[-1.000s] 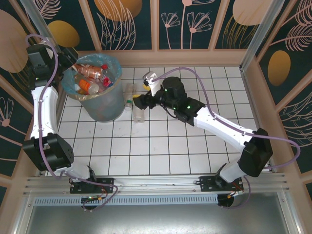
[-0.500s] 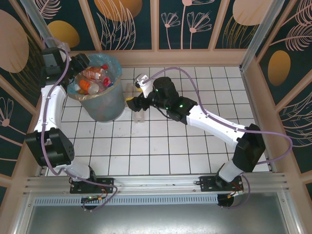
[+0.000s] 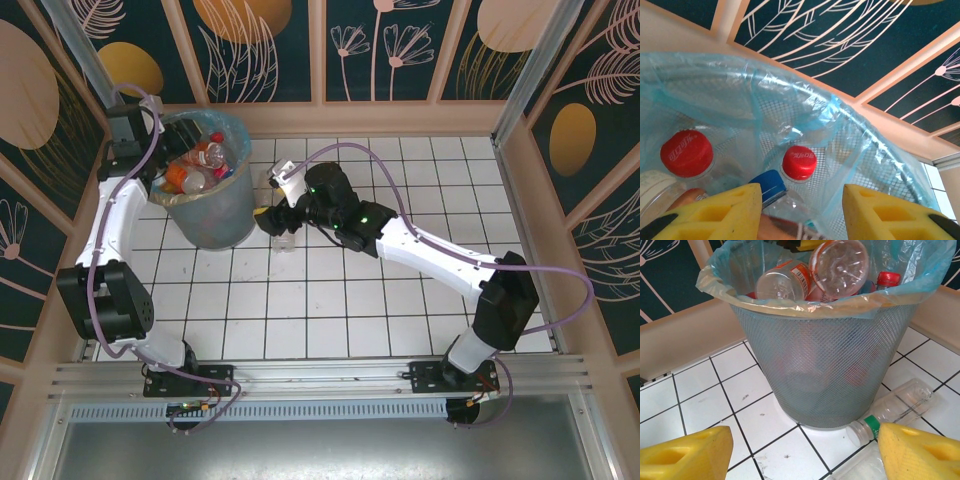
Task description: Put the plastic bottles in the bin
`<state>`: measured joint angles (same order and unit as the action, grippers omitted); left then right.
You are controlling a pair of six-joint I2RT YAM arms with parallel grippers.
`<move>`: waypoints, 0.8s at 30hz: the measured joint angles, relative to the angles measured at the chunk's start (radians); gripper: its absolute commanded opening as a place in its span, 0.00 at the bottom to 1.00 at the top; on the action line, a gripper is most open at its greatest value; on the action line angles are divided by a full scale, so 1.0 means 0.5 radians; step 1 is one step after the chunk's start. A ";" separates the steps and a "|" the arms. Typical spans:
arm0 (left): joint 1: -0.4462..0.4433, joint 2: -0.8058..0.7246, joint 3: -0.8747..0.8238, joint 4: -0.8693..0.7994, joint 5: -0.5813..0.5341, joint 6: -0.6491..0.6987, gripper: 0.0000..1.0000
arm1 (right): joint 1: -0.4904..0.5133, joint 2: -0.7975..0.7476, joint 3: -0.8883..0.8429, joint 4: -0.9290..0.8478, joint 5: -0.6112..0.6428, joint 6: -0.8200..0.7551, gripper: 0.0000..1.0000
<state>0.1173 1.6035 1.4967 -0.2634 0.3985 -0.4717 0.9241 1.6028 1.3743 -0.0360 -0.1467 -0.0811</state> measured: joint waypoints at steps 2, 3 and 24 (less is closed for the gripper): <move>-0.001 -0.001 0.048 -0.008 -0.021 0.001 0.47 | 0.000 0.002 0.004 -0.008 0.033 0.002 0.77; -0.005 -0.008 0.066 -0.007 -0.035 0.002 0.47 | -0.001 0.010 0.018 -0.021 0.057 0.004 0.77; -0.183 -0.114 -0.084 -0.062 -0.150 0.242 0.44 | -0.291 0.305 0.149 -0.224 0.181 0.559 0.77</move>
<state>0.0257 1.5463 1.4548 -0.2943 0.3233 -0.3508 0.7784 1.7554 1.4487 -0.1482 -0.0563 0.1986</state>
